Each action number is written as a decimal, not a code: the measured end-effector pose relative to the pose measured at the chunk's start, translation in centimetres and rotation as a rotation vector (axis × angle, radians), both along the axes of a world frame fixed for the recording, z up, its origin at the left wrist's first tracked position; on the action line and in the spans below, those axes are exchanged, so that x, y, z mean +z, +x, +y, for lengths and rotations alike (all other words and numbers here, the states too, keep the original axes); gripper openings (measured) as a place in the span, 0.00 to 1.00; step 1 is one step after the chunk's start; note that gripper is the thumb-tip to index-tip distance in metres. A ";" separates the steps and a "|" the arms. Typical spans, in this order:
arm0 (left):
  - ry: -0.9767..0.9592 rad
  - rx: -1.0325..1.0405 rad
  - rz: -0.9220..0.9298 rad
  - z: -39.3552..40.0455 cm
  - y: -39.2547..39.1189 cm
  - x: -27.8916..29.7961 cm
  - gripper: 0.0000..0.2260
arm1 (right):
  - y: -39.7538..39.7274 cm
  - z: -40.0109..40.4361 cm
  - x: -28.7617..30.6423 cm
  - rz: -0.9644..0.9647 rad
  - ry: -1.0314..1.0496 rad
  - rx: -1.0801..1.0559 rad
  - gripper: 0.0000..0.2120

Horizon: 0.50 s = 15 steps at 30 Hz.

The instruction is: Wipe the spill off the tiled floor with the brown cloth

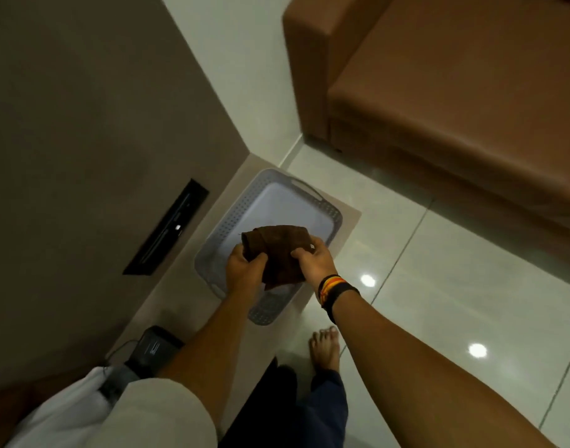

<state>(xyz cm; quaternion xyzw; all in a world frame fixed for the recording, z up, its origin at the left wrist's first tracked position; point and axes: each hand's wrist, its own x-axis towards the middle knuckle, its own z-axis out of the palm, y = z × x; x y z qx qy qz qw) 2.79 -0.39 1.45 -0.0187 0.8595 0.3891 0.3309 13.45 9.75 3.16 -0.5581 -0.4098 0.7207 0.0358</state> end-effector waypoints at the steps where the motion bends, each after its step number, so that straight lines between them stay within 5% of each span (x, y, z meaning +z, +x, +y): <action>1: -0.019 0.001 -0.015 -0.5 -1.0 -0.7 0.18 | -1.1 -0.4 -1.0 -0.003 -0.003 0.028 0.24; 4: -0.075 -0.063 -0.009 -2.0 -2.5 -1.8 0.22 | -2.8 -1.4 -2.6 0.011 -0.026 0.021 0.29; 7: -0.182 -0.248 0.235 -1.6 -2.0 -0.7 0.27 | -1.7 -0.5 -0.4 0.048 0.014 -0.065 0.30; 15: -0.203 -0.588 0.860 5.6 1.2 10.0 0.31 | 15.9 -3.8 16.6 0.086 0.309 -0.151 0.13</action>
